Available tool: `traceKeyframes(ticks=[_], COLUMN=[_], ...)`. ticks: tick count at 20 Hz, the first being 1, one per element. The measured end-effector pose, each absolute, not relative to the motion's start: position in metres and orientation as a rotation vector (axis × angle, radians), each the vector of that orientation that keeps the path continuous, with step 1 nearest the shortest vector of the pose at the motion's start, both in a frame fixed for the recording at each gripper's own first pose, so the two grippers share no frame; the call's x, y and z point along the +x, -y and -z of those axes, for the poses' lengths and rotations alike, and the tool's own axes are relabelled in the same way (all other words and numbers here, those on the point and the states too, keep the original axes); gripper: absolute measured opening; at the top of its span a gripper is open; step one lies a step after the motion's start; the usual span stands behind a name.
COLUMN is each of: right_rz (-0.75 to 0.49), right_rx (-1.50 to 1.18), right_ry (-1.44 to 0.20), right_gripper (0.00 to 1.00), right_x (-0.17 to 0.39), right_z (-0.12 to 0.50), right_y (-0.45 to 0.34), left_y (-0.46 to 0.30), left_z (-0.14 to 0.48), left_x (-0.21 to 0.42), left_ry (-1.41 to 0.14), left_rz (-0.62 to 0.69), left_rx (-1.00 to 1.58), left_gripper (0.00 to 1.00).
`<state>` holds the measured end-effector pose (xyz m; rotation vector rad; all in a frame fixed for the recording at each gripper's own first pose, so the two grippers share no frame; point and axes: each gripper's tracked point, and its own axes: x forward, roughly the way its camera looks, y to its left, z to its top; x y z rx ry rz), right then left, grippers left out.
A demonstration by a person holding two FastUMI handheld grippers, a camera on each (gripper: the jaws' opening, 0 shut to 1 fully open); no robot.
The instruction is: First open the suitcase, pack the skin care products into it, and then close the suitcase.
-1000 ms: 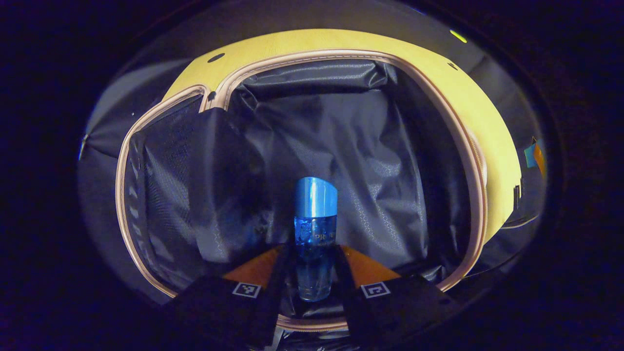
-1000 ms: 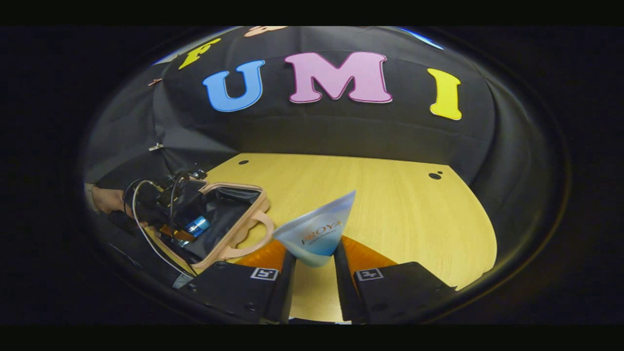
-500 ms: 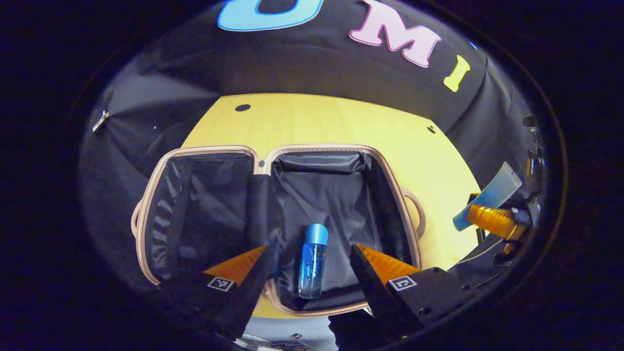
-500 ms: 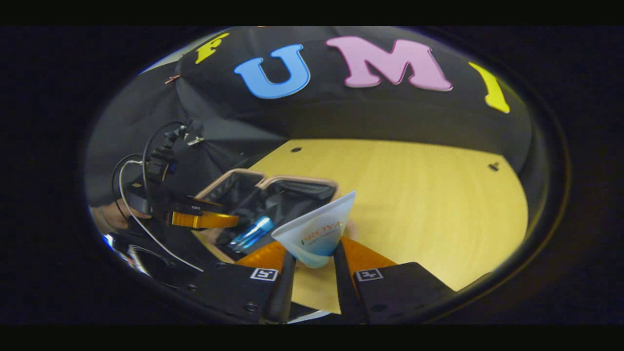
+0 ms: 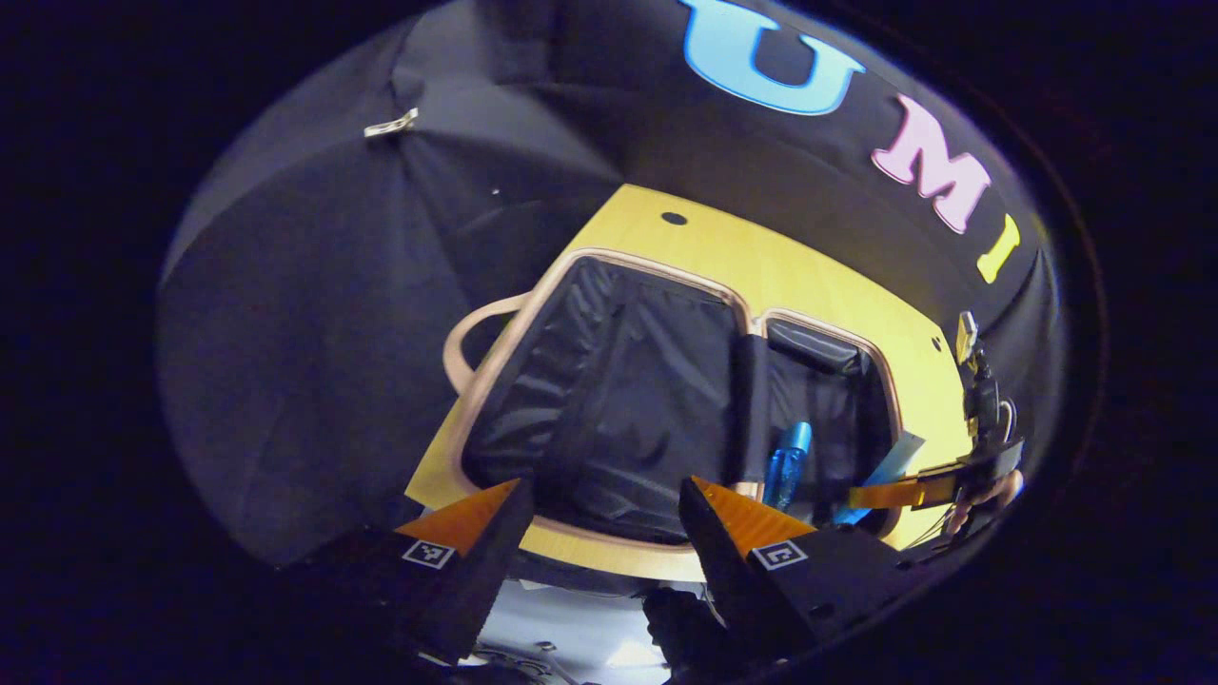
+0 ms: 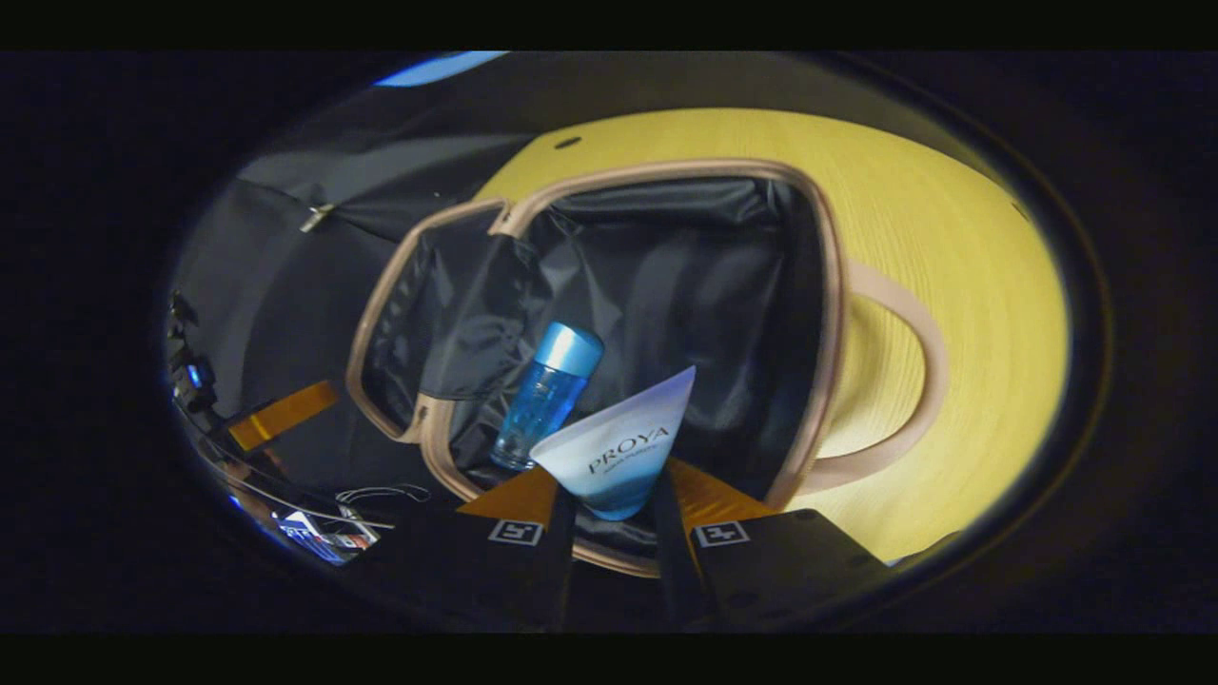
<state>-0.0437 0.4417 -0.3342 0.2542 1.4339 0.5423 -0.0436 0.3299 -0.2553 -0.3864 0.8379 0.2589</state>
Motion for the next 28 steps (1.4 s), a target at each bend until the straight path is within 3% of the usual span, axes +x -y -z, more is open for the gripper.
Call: traceKeyframes(ticks=[1,2,3,8,9,10,12,13,19,28], right_rz=[-0.515,-0.492,-0.467,-0.427,-0.421,-0.420,-0.449,-0.472,-0.546,-0.416], right_rx=[0.240,0.243,0.250,0.285,0.300,0.313,0.341,0.338,0.396,0.418], right_ry=[-1.462,-1.486,-1.510,-1.491,-1.463,-1.427,-1.342,-1.289,-1.031,-1.009], right_gripper=[0.36,0.36,0.43,0.48,0.64,0.65,0.82,0.99,0.98,0.97], right_x=[-0.046,-0.046,-0.046,-0.042,-0.039,-0.035,-0.025,-0.020,0.000,0.008], right_z=[0.340,0.343,0.345,0.343,0.339,0.332,0.314,0.302,0.229,0.221], right_y=[-0.442,-0.443,-0.442,-0.449,-0.452,-0.453,-0.460,-0.458,-0.438,-0.381], left_y=[-0.340,-0.348,-0.355,-0.388,-0.392,-0.398,-0.409,-0.417,-0.477,-0.509], left_z=[0.260,0.265,0.268,0.269,0.270,0.268,0.266,0.265,0.265,0.330], left_x=[-0.053,-0.062,-0.071,-0.087,-0.084,-0.080,-0.064,-0.053,0.014,0.078], left_ry=[-0.837,-0.838,-0.839,-0.816,-0.815,-0.812,-0.804,-0.800,-0.830,-1.052], left_rz=[-0.289,-0.316,-0.338,-0.389,-0.393,-0.396,-0.390,-0.386,-0.414,-0.457], left_rx=[-0.428,-0.468,-0.495,-0.512,-0.507,-0.503,-0.503,-0.497,-0.478,-0.440], left_gripper=[0.97,0.93,0.97,0.97,0.98,0.97,0.97,0.97,0.97,0.96])
